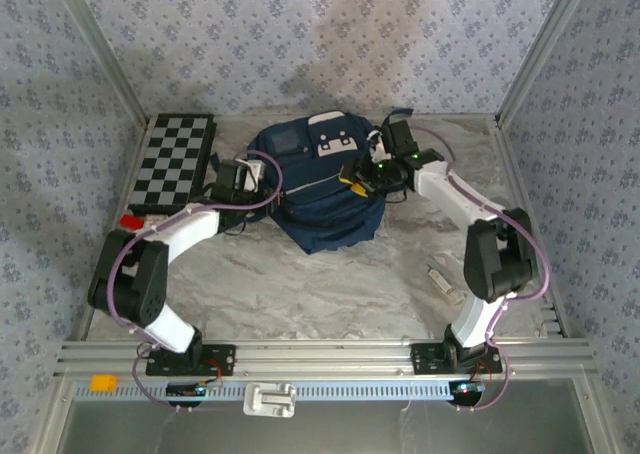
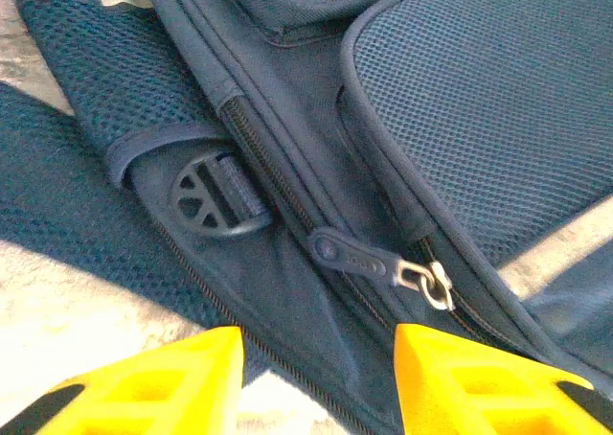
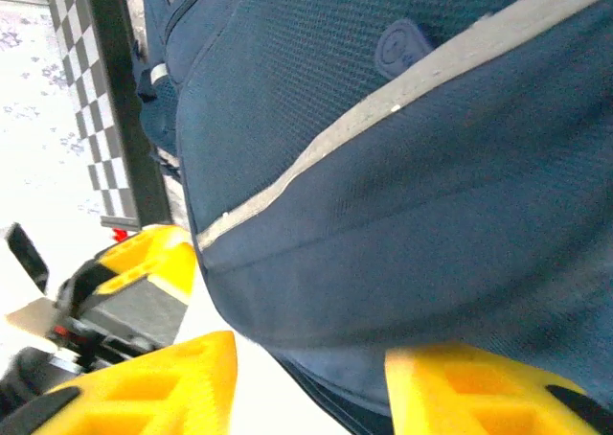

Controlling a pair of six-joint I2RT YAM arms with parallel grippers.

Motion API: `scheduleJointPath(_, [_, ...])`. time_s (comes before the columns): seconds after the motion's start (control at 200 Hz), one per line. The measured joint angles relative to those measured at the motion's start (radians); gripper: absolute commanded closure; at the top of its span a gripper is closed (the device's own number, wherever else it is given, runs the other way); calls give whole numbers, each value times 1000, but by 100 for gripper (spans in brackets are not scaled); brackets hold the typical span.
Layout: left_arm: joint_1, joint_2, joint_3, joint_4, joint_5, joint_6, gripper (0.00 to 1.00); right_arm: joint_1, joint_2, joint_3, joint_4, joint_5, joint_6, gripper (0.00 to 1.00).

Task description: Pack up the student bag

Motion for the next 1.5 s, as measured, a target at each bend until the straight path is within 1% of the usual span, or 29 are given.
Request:
scheduleJointPath(0.11, [-50, -92, -3, -70, -14, -102, 45, -20, -159, -98, -76, 76, -39, 36])
scheduleJointPath(0.21, [-154, -157, -2, -114, -26, -203, 43, -65, -311, -217, -150, 156, -60, 27])
scheduleJointPath(0.28, [-237, -168, 2, -136, -32, -274, 42, -125, -405, -311, -197, 200, -60, 23])
scheduleJointPath(0.36, [-323, -161, 4, -153, -42, -351, 42, -221, -496, -418, -249, 245, -46, 17])
scheduleJointPath(0.43, [-381, -140, 16, -163, -54, -403, 42, -305, -557, -492, -295, 289, -39, 11])
scheduleJointPath(0.54, [-458, -79, 64, -172, -65, -462, 42, -410, -640, -592, -337, 336, -34, 0])
scheduleJointPath(0.615, [-497, -37, 98, -171, -69, -491, 43, -490, -676, -669, -330, 335, -35, 0])
scheduleJointPath(0.67, [-521, -10, 119, -172, -72, -510, 43, -554, -674, -720, -313, 322, -39, 0])
scheduleJointPath(0.74, [-542, 16, 137, -171, -71, -529, 43, -591, -645, -759, -294, 315, -45, 0])
scheduleJointPath(0.86, [-549, 31, 141, -173, -84, -544, 43, -558, -609, -775, -269, 303, -50, 0])
scheduleJointPath(0.974, [-548, 31, 145, -181, -106, -544, 44, -482, -625, -788, -236, 297, -24, 0])
scheduleJointPath(1.134, [-535, 30, 163, -228, -147, -511, 47, -295, -695, -832, -188, 297, 93, 1])
scheduleJointPath(1.209, [-505, 30, 163, -235, -153, -497, 47, -200, -708, -834, -179, 302, 145, 6])
scheduleJointPath(1.274, [-473, 29, 163, -241, -154, -486, 48, -139, -703, -832, -183, 312, 167, 10])
scheduleJointPath(1.334, [-445, 24, 163, -250, -159, -478, 48, -118, -689, -824, -198, 324, 171, 14])
scheduleJointPath(1.379, [-432, 17, 162, -256, -161, -472, 48, -116, -668, -813, -211, 339, 165, 14])
scheduleJointPath(1.499, [-426, -8, 161, -257, -161, -465, 48, -100, -588, -756, -267, 397, 118, 8])
